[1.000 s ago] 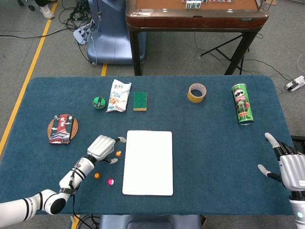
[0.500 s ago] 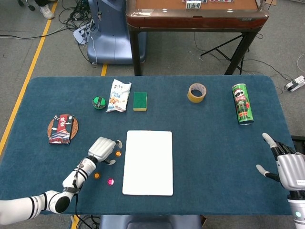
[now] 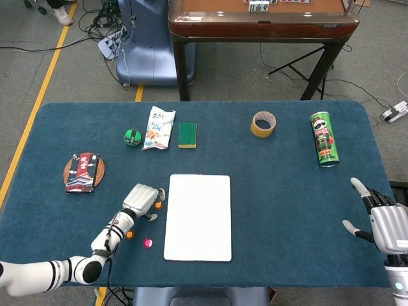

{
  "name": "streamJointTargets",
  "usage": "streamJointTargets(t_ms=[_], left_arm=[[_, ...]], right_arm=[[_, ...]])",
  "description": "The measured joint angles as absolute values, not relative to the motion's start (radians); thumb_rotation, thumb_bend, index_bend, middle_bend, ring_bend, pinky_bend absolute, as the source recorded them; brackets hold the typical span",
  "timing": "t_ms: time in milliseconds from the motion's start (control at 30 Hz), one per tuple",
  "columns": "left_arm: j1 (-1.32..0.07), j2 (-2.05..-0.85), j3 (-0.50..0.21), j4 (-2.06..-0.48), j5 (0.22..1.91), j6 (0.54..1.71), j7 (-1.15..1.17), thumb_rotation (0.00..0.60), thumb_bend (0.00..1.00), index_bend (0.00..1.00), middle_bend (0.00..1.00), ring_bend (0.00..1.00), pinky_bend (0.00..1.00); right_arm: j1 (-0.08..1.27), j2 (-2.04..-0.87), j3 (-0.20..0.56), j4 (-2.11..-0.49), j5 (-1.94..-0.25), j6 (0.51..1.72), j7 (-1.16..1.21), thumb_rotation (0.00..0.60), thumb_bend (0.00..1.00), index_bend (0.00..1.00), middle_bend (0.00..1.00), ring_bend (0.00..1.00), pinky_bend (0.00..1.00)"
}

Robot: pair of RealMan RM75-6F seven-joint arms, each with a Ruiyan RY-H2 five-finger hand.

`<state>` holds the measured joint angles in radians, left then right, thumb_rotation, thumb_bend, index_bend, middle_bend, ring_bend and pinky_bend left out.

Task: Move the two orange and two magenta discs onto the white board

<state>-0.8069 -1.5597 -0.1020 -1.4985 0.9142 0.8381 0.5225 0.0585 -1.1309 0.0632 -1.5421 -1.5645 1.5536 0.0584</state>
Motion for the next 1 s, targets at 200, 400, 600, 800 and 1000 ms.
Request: streamJointTargets(t_ms=[200,400,600,800,1000], left_arm=[[-0.820,-1.586,-0.105,-1.474,0.883,0.856,0.537,0.600,0.21,0.50,1.00,1.00,1.00],[-0.827,-1.596,-0.102,-1.463,0.854,0.869,0.555,0.600,0.22,0.52,1.00,1.00,1.00],[-0.834,-1.601,-0.096,-1.455,0.827,0.874,0.570,0.600,0.24,0.54,1.00,1.00,1.00],[-0.840,-1.603,-0.091,-1.451,0.805,0.873,0.579,0.600,0.25,0.54,1.00,1.00,1.00],[-0.848,-1.605,-0.086,-1.451,0.786,0.871,0.589,0.600,0.25,0.54,1.00,1.00,1.00]], right_arm=[[0.059,-1.131,0.063,-1.543,-1.563,1.551,0.058,0.600,0.00,0.11,0.26,0.26,0.38],[0.060,-1.130,0.062,-1.543,-1.564,1.548,0.057,0.600,0.00,0.11,0.26,0.26,0.38],[0.061,-1.131,0.061,-1.545,-1.564,1.545,0.051,0.600,0.00,0.12,0.26,0.26,0.38],[0.063,-1.131,0.061,-1.546,-1.562,1.542,0.051,0.600,0.00,0.12,0.26,0.26,0.38],[0.062,-1.131,0.060,-1.546,-1.564,1.543,0.051,0.600,0.00,0.12,0.26,0.26,0.38]])
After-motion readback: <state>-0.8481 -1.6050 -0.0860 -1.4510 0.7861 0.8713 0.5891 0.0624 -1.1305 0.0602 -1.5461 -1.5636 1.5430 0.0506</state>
